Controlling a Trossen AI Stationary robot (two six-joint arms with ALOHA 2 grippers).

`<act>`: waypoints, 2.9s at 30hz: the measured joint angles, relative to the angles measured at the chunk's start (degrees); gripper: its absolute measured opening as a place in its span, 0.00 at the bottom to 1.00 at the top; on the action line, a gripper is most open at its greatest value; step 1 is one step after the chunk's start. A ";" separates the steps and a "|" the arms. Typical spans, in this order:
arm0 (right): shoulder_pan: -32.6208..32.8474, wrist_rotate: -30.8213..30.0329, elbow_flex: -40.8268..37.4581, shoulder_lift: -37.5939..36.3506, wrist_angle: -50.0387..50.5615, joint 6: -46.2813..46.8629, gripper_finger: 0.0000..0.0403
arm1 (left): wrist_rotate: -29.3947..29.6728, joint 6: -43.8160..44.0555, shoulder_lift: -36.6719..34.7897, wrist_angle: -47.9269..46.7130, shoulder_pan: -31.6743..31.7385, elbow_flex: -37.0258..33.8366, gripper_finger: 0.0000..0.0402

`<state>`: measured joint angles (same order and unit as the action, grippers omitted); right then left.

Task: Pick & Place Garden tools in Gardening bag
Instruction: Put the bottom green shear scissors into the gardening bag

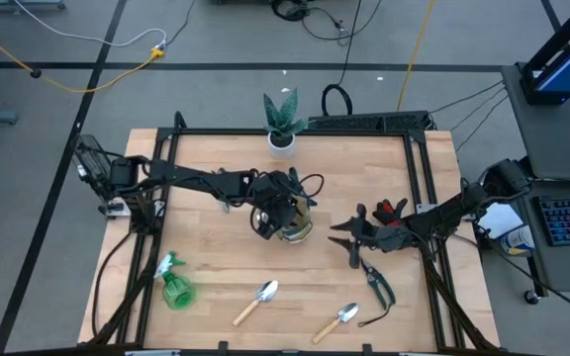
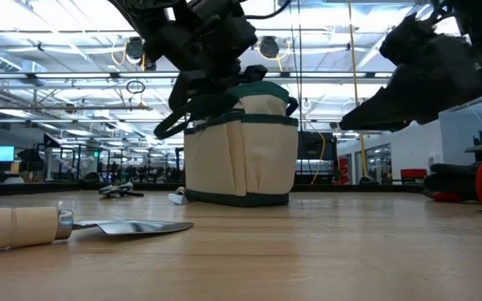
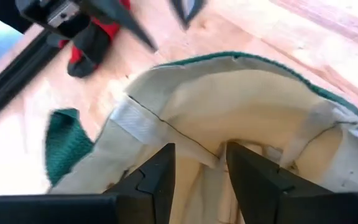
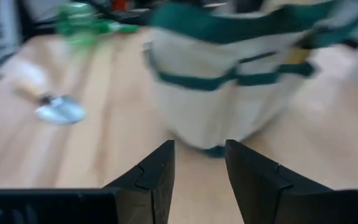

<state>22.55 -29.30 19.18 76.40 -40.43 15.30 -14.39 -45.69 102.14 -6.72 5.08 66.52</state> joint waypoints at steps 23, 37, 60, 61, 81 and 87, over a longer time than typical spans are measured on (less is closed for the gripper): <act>0.00 19.06 0.26 0.02 -10.39 -13.07 0.34 | 3.66 8.85 -12.11 0.37 -1.21 -0.04 0.37; -0.42 19.15 7.96 -0.79 -5.27 -10.25 0.34 | 22.00 19.58 -23.23 -8.98 -6.99 0.00 0.37; 0.09 23.23 17.91 -12.13 25.71 15.30 0.37 | 31.57 31.54 -27.24 -20.35 -9.27 0.00 0.37; 0.09 23.24 19.57 -12.15 29.04 15.93 0.36 | 32.77 31.54 -27.40 -20.32 -9.29 0.00 0.37; 2.10 31.08 27.82 -12.09 75.78 52.20 0.34 | 37.01 33.88 -27.31 -21.07 -9.20 -0.02 0.37; 5.33 30.95 27.82 -12.09 77.47 56.13 0.35 | 37.03 33.99 -27.31 -21.01 -9.20 -0.02 0.37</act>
<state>27.88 1.65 47.00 64.31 37.04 71.42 22.63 -11.70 74.83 -27.73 -4.12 66.50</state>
